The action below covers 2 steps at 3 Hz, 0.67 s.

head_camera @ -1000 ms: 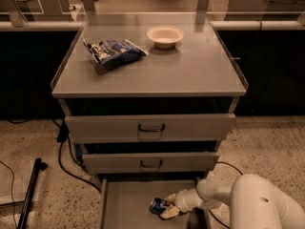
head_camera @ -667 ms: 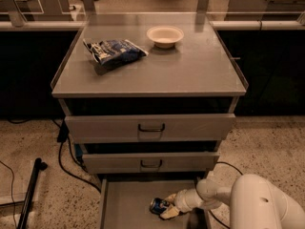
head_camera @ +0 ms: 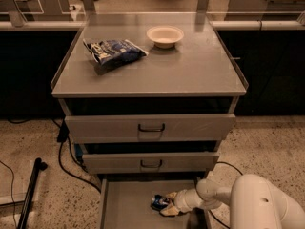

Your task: Place pepsi can into bottom drawer

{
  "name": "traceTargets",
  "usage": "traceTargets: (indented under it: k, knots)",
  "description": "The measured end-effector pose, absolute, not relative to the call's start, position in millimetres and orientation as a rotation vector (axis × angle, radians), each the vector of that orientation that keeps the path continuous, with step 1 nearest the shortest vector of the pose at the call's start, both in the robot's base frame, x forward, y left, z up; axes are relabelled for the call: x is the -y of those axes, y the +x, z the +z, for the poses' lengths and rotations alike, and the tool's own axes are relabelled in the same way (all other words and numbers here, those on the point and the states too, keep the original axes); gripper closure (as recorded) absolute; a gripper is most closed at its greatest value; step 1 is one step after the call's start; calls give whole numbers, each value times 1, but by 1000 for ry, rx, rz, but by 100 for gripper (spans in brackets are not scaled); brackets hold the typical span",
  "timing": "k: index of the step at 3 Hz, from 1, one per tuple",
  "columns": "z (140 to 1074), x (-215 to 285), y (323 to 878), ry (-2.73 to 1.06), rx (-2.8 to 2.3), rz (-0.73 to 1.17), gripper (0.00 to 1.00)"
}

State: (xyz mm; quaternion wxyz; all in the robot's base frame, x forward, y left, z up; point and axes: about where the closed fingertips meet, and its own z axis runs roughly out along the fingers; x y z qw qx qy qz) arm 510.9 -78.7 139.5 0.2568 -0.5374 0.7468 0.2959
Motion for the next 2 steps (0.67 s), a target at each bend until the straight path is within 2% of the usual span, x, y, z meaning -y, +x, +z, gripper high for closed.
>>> traceTargets:
  k: [1, 2]
  knots:
    - [139, 79, 511, -1458, -2026, 803, 0]
    - [139, 79, 511, -1458, -2026, 803, 0]
